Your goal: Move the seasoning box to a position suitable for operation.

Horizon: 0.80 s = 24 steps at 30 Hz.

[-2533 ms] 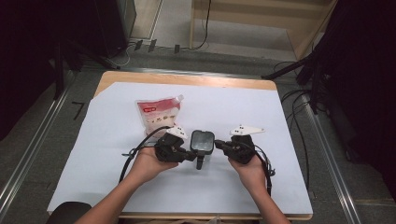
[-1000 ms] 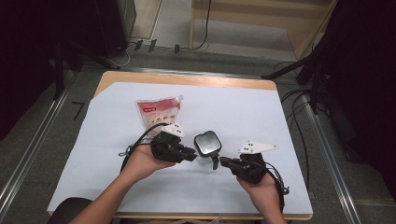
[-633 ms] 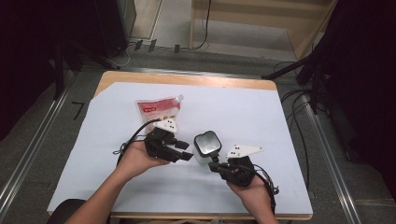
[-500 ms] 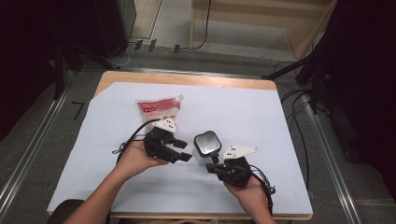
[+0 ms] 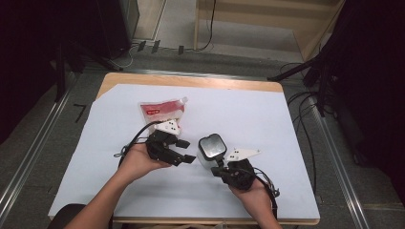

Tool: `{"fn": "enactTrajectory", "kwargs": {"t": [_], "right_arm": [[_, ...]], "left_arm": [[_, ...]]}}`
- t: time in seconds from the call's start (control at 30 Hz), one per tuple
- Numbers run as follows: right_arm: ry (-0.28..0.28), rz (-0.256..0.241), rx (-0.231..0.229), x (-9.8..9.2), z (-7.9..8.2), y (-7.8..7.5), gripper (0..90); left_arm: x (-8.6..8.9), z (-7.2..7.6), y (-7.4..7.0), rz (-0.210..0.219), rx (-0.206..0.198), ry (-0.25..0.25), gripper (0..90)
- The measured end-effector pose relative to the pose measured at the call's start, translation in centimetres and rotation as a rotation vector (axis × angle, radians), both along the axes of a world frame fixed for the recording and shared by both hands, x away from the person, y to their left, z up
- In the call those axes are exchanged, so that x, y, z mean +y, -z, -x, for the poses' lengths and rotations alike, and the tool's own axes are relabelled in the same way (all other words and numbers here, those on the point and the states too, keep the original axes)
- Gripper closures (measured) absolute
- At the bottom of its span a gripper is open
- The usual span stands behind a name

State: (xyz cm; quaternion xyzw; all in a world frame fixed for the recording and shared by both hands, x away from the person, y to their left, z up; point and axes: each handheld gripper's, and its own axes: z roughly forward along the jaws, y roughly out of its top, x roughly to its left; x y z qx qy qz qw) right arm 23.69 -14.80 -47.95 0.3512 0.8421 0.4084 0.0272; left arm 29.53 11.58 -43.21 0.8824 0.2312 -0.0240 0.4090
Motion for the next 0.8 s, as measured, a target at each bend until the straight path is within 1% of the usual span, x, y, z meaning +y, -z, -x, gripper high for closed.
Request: {"fn": "enactTrajectory", "kwargs": {"t": [0.07, 0.1, 0.13, 0.2, 0.23, 0.3, 0.43, 0.53, 0.63, 0.7, 0.8], "right_arm": [[0.013, 0.002, 0.007, -0.2, -0.1, 0.0, 90.0], [0.019, 0.006, -0.002, -0.5, -0.3, 0.1, 90.0], [0.026, 0.005, 0.003, -0.7, -0.4, 0.1, 90.0], [0.049, 0.003, 0.010, -1.2, -0.7, 0.0, 90.0], [0.062, 0.002, 0.010, -1.5, -0.8, 0.0, 90.0], [0.074, 0.011, -0.001, -1.9, -1.2, 0.0, 90.0], [0.091, 0.004, 0.011, -2.6, -1.6, 0.1, 90.0], [0.107, 0.005, 0.014, -3.2, -2.0, 0.0, 90.0], [0.144, -0.014, 0.020, -4.2, -2.6, -0.1, 90.0], [0.160, -0.019, 0.025, -4.8, -2.9, -0.2, 90.0], [0.177, -0.016, 0.029, -5.5, -3.5, -0.2, 90.0]], "left_arm": [[0.0, 0.1, -0.1, -0.005, -0.014, -0.004, 39.3], [0.0, 0.1, -0.1, 0.007, -0.012, -0.003, 39.3], [0.0, 0.1, -0.1, 0.007, -0.011, -0.002, 39.3], [0.0, 0.0, 0.0, -0.008, -0.012, -0.002, 39.3], [-0.1, 0.1, 0.0, -0.004, -0.007, -0.007, 39.3], [-0.1, 0.1, 0.0, -0.005, -0.009, -0.008, 39.3], [-0.2, 0.2, 0.0, -0.006, -0.003, -0.002, 40.3], [-0.3, 0.2, 0.0, 0.003, -0.009, 0.008, 41.2], [-0.4, 0.3, 0.1, 0.002, -0.011, 0.004, 41.1], [-0.5, 0.3, 0.1, -0.009, -0.012, 0.006, 41.1], [-0.9, 0.0, 0.3, -0.006, -0.018, 0.018, 41.1]]}}
